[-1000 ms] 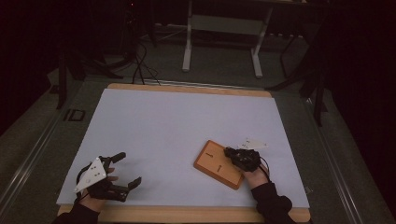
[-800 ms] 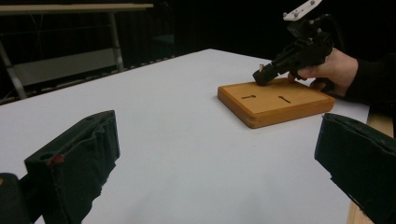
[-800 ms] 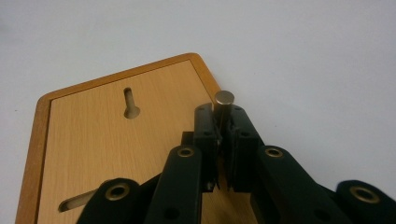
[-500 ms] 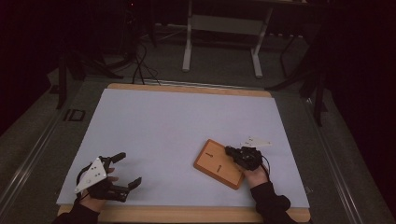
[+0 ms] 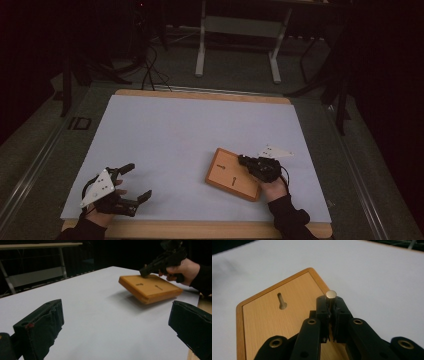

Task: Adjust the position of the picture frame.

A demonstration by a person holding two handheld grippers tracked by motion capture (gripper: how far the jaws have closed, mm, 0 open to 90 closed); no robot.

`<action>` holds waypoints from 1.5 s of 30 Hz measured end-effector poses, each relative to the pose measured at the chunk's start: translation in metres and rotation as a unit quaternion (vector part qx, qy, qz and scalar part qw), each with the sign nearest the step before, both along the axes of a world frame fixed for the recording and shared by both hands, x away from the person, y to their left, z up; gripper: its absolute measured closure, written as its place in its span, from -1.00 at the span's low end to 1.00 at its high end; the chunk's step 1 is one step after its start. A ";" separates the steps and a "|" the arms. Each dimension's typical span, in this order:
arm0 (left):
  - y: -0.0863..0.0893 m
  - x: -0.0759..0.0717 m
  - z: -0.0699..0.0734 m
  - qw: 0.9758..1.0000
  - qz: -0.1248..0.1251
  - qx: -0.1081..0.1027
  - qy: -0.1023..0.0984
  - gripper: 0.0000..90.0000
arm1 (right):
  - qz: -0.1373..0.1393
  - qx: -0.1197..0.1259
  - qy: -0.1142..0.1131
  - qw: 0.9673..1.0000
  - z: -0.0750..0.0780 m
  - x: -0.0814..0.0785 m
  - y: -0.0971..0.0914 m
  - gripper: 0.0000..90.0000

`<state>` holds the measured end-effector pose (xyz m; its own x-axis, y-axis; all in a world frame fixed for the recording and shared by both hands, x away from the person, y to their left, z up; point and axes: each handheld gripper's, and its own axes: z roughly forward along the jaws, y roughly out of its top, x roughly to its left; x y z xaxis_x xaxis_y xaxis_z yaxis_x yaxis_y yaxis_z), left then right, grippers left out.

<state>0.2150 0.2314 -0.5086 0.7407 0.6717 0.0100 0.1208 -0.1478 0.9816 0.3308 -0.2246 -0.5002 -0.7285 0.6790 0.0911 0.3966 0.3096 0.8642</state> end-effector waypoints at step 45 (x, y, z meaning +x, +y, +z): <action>0.001 -0.001 0.001 1.000 -0.006 -0.003 -0.004 -0.99 | 0.058 -0.006 -0.004 0.998 0.012 0.041 0.085 0.89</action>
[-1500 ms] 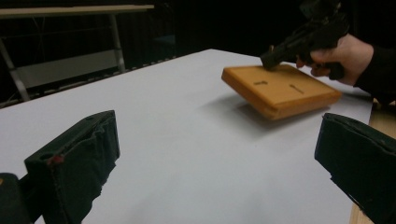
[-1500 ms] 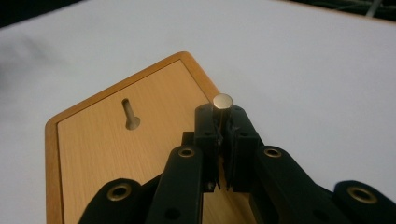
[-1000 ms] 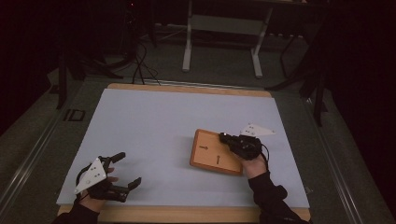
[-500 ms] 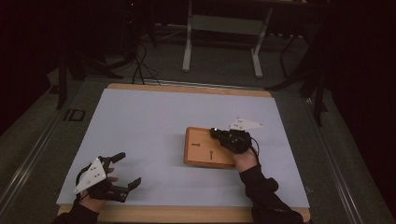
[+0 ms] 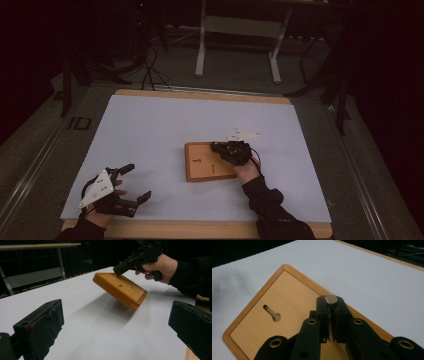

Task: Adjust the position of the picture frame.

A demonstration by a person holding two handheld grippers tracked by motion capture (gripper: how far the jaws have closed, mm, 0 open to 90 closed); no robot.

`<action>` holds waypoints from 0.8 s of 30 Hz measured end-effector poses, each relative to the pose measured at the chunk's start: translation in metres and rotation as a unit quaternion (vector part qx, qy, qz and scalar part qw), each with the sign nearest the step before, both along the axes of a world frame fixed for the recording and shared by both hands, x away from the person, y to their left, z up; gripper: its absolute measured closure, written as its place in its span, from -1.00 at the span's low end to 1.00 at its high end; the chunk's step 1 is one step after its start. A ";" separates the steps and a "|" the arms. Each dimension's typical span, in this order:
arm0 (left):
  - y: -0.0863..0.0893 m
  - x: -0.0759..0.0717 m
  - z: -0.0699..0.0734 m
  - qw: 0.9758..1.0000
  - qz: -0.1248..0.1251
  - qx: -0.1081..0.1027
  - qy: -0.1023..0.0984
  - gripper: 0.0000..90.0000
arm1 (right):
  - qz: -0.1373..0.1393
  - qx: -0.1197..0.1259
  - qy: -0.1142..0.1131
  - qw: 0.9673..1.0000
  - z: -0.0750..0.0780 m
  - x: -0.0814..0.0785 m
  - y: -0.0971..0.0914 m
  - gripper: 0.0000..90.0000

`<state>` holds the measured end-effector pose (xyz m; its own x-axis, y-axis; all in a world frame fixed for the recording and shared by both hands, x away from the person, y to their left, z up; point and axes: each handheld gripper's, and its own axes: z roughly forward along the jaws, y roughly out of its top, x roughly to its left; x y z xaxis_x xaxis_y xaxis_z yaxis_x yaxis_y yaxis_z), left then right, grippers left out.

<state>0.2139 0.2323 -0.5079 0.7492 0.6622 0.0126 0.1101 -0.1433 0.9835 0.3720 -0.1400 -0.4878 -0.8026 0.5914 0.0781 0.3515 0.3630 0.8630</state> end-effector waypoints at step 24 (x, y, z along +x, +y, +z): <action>-0.001 0.000 -0.001 1.000 -0.005 0.004 0.001 -0.99 | -0.064 -0.020 0.021 0.998 -0.032 0.028 0.014 0.89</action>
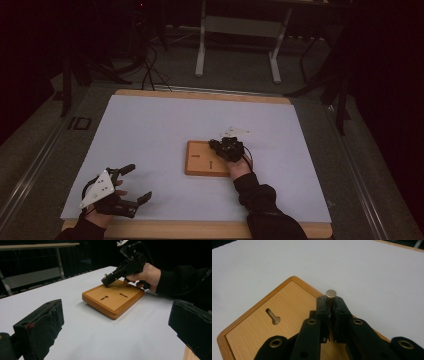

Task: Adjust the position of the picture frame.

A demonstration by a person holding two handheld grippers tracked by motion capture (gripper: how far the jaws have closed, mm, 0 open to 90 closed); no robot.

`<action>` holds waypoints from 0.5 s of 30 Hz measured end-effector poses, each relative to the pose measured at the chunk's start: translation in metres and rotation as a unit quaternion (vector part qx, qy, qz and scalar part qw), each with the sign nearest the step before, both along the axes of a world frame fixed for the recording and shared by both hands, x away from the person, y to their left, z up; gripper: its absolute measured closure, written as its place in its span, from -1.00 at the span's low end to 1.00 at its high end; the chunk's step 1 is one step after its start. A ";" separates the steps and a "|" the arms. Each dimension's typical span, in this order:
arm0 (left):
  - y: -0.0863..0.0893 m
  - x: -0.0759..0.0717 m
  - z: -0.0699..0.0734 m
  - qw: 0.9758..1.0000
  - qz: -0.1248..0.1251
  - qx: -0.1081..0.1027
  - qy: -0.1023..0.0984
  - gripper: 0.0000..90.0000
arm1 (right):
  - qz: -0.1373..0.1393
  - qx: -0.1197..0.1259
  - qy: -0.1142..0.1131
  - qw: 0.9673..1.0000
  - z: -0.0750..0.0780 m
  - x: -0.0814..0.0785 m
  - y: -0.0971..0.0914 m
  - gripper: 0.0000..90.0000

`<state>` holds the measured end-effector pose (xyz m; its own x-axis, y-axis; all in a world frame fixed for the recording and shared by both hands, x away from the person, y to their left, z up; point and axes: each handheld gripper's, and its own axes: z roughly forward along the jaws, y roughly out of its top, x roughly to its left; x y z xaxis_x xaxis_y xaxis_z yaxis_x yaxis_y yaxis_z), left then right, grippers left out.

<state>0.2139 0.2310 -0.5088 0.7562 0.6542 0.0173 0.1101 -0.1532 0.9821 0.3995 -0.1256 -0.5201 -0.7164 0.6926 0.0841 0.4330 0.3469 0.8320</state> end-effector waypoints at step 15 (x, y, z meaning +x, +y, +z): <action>0.000 0.000 0.000 1.000 -0.001 0.000 0.001 -0.99 | -0.002 -0.021 0.025 0.999 -0.004 0.008 0.003 0.89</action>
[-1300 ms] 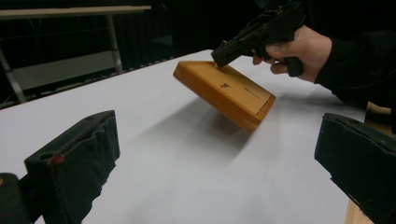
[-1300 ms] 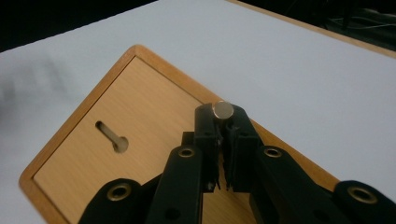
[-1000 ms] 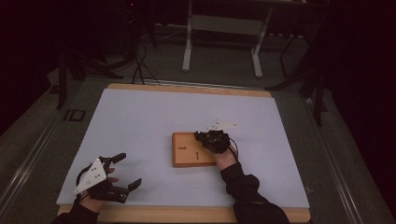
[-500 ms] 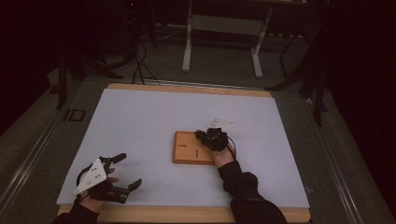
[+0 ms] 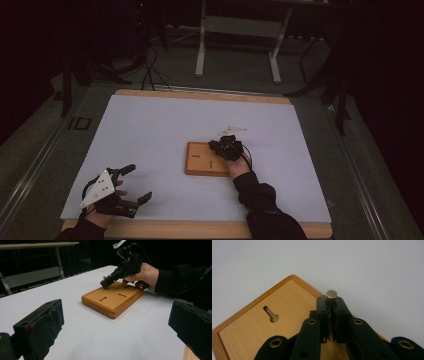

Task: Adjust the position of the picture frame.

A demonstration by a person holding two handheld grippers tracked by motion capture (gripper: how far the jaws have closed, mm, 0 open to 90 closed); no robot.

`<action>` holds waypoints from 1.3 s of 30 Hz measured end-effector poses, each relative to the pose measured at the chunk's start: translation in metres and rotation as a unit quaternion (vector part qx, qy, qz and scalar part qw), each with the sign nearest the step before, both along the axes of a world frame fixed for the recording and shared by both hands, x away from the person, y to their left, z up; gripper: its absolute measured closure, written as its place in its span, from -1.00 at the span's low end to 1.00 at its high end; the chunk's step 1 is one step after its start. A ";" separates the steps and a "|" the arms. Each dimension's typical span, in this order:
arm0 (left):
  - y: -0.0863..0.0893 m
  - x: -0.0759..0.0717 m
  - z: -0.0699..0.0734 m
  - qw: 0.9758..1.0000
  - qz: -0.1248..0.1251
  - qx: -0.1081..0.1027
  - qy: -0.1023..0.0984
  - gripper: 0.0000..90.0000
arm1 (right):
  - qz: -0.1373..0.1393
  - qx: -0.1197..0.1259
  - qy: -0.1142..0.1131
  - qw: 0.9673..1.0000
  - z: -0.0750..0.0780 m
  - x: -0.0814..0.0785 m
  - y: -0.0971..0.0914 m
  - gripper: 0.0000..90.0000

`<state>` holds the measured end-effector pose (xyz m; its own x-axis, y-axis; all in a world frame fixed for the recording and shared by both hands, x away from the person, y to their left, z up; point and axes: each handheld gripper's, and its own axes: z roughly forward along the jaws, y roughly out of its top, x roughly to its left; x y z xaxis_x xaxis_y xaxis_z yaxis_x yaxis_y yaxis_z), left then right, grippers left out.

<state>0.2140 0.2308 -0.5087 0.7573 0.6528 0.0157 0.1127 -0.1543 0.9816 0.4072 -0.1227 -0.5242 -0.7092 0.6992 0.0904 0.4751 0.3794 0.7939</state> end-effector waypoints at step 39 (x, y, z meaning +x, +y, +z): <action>-0.040 0.021 0.017 0.990 -0.059 0.011 0.126 -0.99 | 0.028 0.016 -0.036 0.999 0.028 -0.032 -0.054 0.13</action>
<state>0.2351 0.1905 -0.4914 0.8100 0.5610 -0.1707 0.3336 -0.2013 0.9210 0.3754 -0.1766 -0.4960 -0.7530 0.6554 0.0589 0.3942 0.3776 0.8379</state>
